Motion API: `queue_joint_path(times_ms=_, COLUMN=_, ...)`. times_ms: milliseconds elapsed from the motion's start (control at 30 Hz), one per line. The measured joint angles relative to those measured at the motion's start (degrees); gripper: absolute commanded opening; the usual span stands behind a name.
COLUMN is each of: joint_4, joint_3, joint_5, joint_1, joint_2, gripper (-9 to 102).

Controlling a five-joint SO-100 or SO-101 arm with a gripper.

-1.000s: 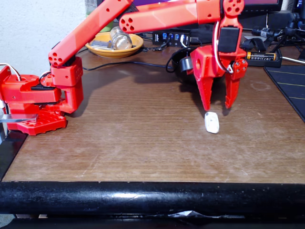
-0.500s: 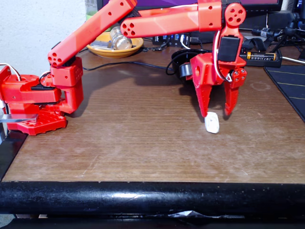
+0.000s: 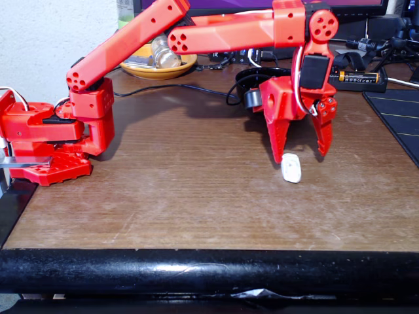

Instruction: Ramasse la gomme et mets-la dans le bol.

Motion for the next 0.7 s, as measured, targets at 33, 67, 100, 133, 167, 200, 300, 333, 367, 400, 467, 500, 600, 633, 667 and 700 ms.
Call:
queue_joint_path(times_ms=33, joint_4=0.0, joint_3=0.0, joint_5=0.0, joint_1=0.0, joint_2=0.0, gripper=31)
queue_joint_path(times_ms=67, joint_4=0.0, joint_3=0.0, joint_5=0.0, joint_1=0.0, joint_2=0.0, gripper=31)
queue_joint_path(times_ms=100, joint_4=0.0, joint_3=0.0, joint_5=0.0, joint_1=0.0, joint_2=0.0, gripper=31)
queue_joint_path(times_ms=133, joint_4=0.0, joint_3=0.0, joint_5=0.0, joint_1=0.0, joint_2=0.0, gripper=31)
queue_joint_path(times_ms=167, joint_4=0.0, joint_3=0.0, joint_5=0.0, joint_1=0.0, joint_2=0.0, gripper=31)
queue_joint_path(times_ms=200, joint_4=0.0, joint_3=0.0, joint_5=0.0, joint_1=0.0, joint_2=0.0, gripper=31)
queue_joint_path(times_ms=300, joint_4=0.0, joint_3=0.0, joint_5=0.0, joint_1=0.0, joint_2=-0.3, gripper=31)
queue_joint_path(times_ms=333, joint_4=0.0, joint_3=0.0, joint_5=0.0, joint_1=0.0, joint_2=-0.7, gripper=31)
queue_joint_path(times_ms=367, joint_4=0.0, joint_3=0.0, joint_5=0.0, joint_1=0.0, joint_2=-1.1, gripper=31)
queue_joint_path(times_ms=400, joint_4=0.0, joint_3=0.0, joint_5=0.0, joint_1=0.0, joint_2=-1.4, gripper=31)
queue_joint_path(times_ms=467, joint_4=0.0, joint_3=-0.2, joint_5=0.0, joint_1=0.0, joint_2=-2.0, gripper=31)
queue_joint_path(times_ms=500, joint_4=0.0, joint_3=-0.6, joint_5=0.0, joint_1=0.0, joint_2=-2.5, gripper=31)
queue_joint_path(times_ms=600, joint_4=0.0, joint_3=-1.9, joint_5=0.0, joint_1=0.0, joint_2=-4.0, gripper=31)
queue_joint_path(times_ms=633, joint_4=0.0, joint_3=-2.1, joint_5=0.0, joint_1=0.0, joint_2=-4.3, gripper=31)
queue_joint_path(times_ms=667, joint_4=0.0, joint_3=-2.1, joint_5=0.0, joint_1=0.0, joint_2=-4.4, gripper=31)
queue_joint_path(times_ms=700, joint_4=0.0, joint_3=-2.1, joint_5=0.0, joint_1=0.0, joint_2=-4.4, gripper=31)
